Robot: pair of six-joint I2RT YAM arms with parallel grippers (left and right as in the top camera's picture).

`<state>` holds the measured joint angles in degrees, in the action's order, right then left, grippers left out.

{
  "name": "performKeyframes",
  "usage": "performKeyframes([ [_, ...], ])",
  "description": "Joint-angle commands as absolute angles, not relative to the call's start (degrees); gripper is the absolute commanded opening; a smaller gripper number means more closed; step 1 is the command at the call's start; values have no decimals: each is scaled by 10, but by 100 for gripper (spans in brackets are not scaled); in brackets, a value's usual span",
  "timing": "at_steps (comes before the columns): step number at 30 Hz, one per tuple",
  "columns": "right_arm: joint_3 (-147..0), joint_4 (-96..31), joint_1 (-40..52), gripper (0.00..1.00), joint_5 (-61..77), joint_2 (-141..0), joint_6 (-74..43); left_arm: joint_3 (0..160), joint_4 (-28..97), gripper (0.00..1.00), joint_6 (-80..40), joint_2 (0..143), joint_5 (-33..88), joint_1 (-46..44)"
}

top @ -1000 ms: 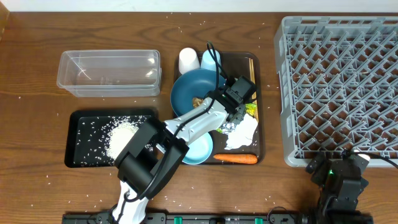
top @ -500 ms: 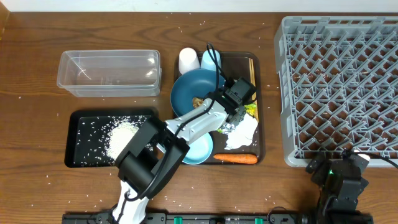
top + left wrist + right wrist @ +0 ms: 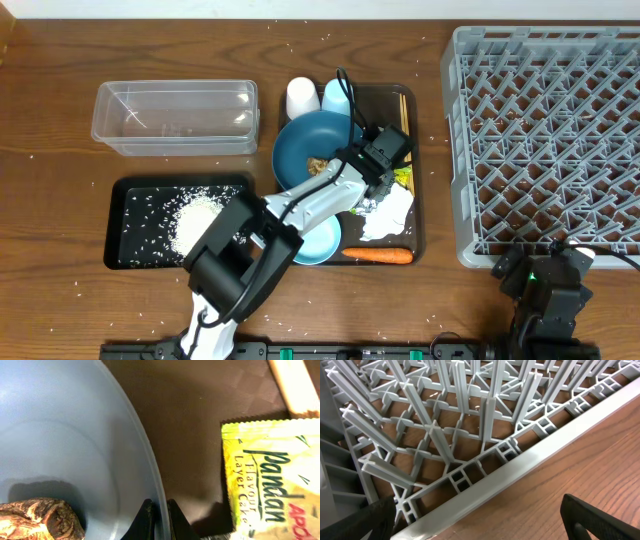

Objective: Sort waste into correct bins and load items into the dishwasher rack
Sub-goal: 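Grasp the rim of the blue plate with food using the left gripper, then lift the blue plate over the black tray and tip the food off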

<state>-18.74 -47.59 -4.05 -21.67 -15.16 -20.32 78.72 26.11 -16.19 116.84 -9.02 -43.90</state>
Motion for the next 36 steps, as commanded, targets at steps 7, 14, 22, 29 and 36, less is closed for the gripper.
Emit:
performKeyframes([
  [7, -194, -476, -44, 99, -223, -151, -197, 782, 294, 6, -180, 1084, -4, -433],
  [14, -194, -476, -44, 99, -223, -151, -197, 782, 342, 6, -181, 996, -4, -433],
  [22, -194, -476, -44, 99, -223, -151, -197, 782, 356, 6, -183, 910, -4, -427],
  [29, -194, -476, -44, 99, -223, -151, -197, 782, 385, 6, -210, 866, -4, -402],
  [36, -194, -476, -44, 99, -222, -151, -197, 782, 473, 6, -237, 769, 47, -326],
])
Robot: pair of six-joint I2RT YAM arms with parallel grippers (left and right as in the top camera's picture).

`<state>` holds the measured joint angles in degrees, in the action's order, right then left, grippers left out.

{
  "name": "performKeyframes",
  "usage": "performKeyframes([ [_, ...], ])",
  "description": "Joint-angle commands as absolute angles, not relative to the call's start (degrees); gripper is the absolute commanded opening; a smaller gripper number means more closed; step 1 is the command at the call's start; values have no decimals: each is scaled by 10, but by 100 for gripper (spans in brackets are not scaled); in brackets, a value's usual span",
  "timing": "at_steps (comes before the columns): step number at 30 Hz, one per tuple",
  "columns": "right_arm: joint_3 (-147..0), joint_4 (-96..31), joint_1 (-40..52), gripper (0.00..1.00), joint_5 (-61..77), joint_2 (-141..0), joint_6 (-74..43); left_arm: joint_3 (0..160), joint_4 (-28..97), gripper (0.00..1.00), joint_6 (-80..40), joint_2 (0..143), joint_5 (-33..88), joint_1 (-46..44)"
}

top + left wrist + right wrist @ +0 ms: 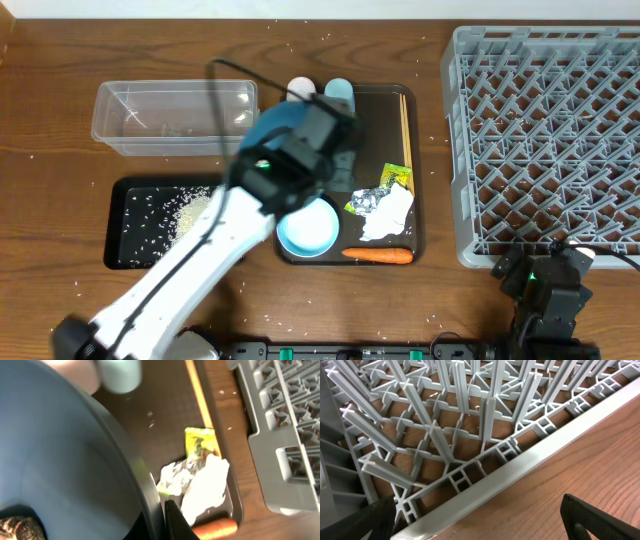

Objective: Sort waste into correct bins and load items into the dishwasher rack
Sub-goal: 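Lift the blue plate over the black tray and tip the food off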

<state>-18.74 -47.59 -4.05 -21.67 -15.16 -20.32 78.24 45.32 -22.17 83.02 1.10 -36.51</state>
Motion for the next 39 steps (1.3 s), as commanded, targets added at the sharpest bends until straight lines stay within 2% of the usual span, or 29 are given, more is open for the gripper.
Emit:
performKeyframes([
  [1, -194, -477, -44, 99, -223, -151, -197, 782, 482, 6, -236, 755, 64, -312],
  [12, -194, -478, -44, 99, -222, -151, -197, 768, 567, 6, -161, 644, 285, -117],
  [22, -194, -478, -44, 99, -223, -151, -197, 679, 488, 6, -127, 644, 555, 33],
  [29, -194, -478, -44, 99, -223, -151, -197, 609, 485, 6, -101, 644, 615, 126],
  [39, -194, -478, -44, 99, -223, -151, -197, 537, 453, 6, -62, 672, 832, 278],
])
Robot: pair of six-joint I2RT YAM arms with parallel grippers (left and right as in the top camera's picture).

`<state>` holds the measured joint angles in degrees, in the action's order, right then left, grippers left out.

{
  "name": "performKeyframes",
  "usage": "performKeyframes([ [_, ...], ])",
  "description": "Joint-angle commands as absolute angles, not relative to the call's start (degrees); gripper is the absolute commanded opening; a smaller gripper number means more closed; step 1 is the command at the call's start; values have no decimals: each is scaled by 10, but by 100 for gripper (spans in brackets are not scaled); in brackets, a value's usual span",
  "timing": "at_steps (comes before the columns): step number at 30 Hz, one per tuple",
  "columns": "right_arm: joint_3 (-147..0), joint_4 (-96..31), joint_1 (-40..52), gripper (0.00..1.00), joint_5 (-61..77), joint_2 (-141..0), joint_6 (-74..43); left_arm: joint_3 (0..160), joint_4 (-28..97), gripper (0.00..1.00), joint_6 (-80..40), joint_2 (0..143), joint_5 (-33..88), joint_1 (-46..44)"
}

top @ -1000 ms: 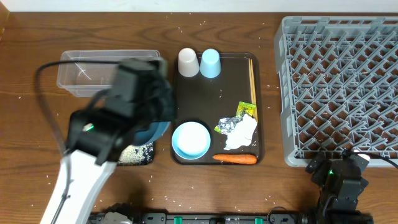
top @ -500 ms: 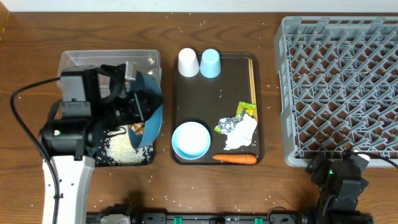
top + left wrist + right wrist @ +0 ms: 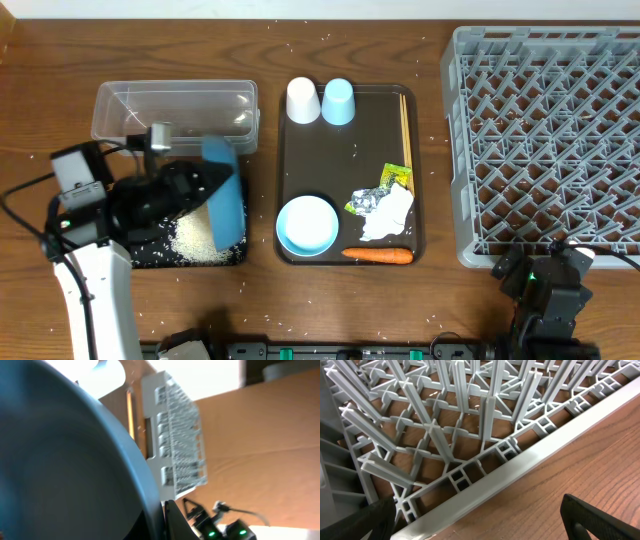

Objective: Sort waste into correct bins and load items into the dishwasher rack
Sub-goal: 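Lift the blue plate over the black tray and tip the food off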

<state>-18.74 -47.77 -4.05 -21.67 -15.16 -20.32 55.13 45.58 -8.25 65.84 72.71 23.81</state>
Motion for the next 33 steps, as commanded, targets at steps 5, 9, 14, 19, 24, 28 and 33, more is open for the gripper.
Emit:
performKeyframes([
  [5, -194, -478, -44, 99, -223, -151, -197, 514, 453, 6, -60, 710, 891, 346],
  [9, -194, -478, -44, 99, -222, -151, -197, 502, 455, 6, -60, 742, 901, 385],
  [14, -194, -478, -44, 99, -222, -151, -197, 500, 455, 6, -60, 774, 901, 401],
  [19, -194, -478, -44, 99, -223, -151, -197, 500, 458, 6, -50, 773, 901, 402],
  [24, -194, -478, -44, 99, -222, -151, -197, 500, 480, 6, -50, 737, 901, 395],
  [28, -194, -478, -44, 99, -223, -151, -197, 502, 481, 6, -50, 678, 899, 364],
  [33, -194, -478, -44, 99, -222, -151, -197, 523, 464, 6, -108, 605, 784, 284],
])
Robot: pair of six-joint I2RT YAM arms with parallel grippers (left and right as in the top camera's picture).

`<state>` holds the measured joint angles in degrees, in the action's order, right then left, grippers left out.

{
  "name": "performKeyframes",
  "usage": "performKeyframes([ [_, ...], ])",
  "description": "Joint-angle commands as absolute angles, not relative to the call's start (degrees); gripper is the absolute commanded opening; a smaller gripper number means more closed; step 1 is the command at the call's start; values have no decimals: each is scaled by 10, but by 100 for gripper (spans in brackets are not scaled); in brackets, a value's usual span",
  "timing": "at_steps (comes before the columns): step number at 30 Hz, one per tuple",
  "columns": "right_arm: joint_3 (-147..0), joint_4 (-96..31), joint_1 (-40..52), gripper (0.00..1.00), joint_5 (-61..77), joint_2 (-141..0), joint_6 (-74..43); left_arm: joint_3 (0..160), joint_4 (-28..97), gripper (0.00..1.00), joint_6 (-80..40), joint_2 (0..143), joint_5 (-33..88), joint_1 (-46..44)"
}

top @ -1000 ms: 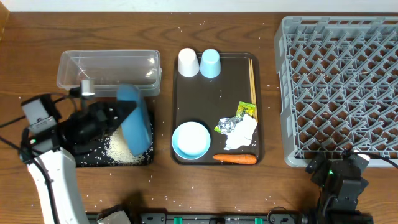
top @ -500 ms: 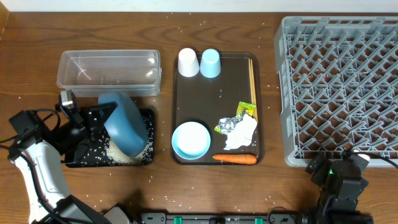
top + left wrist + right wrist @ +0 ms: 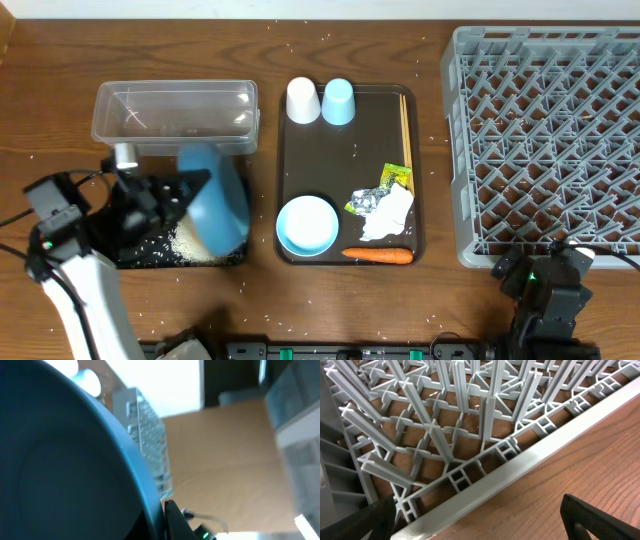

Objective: Sort waste into correct bins and load items into the dishwasher rack
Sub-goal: 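Lift the blue plate over the black tray and tip the food off, then carry the blue plate back and lower it onto the dark tray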

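Note:
My left gripper (image 3: pixel 186 190) is shut on the rim of the dark blue bowl (image 3: pixel 213 200), which hangs steeply tipped over the right part of the black rice tray (image 3: pixel 140 255). In the left wrist view the bowl (image 3: pixel 65 460) fills most of the frame, with one finger (image 3: pixel 172 521) against its rim; its contents are hidden. My right gripper (image 3: pixel 477 527) is open near the front edge of the grey dishwasher rack (image 3: pixel 545 130), holding nothing.
A clear plastic bin (image 3: pixel 175 118) stands behind the black tray. The brown tray (image 3: pixel 350 150) holds a white cup (image 3: pixel 301 100), a blue cup (image 3: pixel 339 101), a light blue bowl (image 3: pixel 307 225), a carrot (image 3: pixel 377 255), crumpled wrappers (image 3: pixel 385 200) and chopsticks (image 3: pixel 405 125).
The left arm has shifted a little to the left, and the blue bowl is tipped further over the black tray, its underside now facing up. The right arm is unchanged.
My left gripper was shut on the blue bowl's rim on the brown tray, a brown food lump inside. Then the bowl was up above that tray. Then it stood on edge over the black rice tray, where it is now tipped further.

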<state>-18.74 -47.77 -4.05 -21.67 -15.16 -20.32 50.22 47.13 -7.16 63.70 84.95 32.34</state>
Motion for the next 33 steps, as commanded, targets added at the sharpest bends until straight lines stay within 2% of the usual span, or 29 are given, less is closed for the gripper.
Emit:
performKeyframes([
  [1, -194, -478, -44, 99, -222, -151, -197, 531, 455, 6, -126, 592, 743, 256],
  [5, -194, -478, -44, 99, -223, -151, -197, 570, 430, 6, -185, 555, 559, 134],
  [13, -194, -478, -44, 99, -223, -151, -197, 601, 308, 6, -190, 548, 266, -147],
  [17, -194, -478, -44, 99, -223, -151, -197, 601, 269, 6, -190, 584, 129, -259],
  [22, -194, -478, -44, 99, -223, -151, -197, 601, 219, 6, -189, 671, 29, -349],
  [25, -194, -478, -44, 99, -223, -151, -197, 601, 173, 6, -176, 738, 23, -376],
  [33, -194, -478, -44, 99, -223, -151, -197, 601, 80, 8, -174, 882, 20, -389],
])
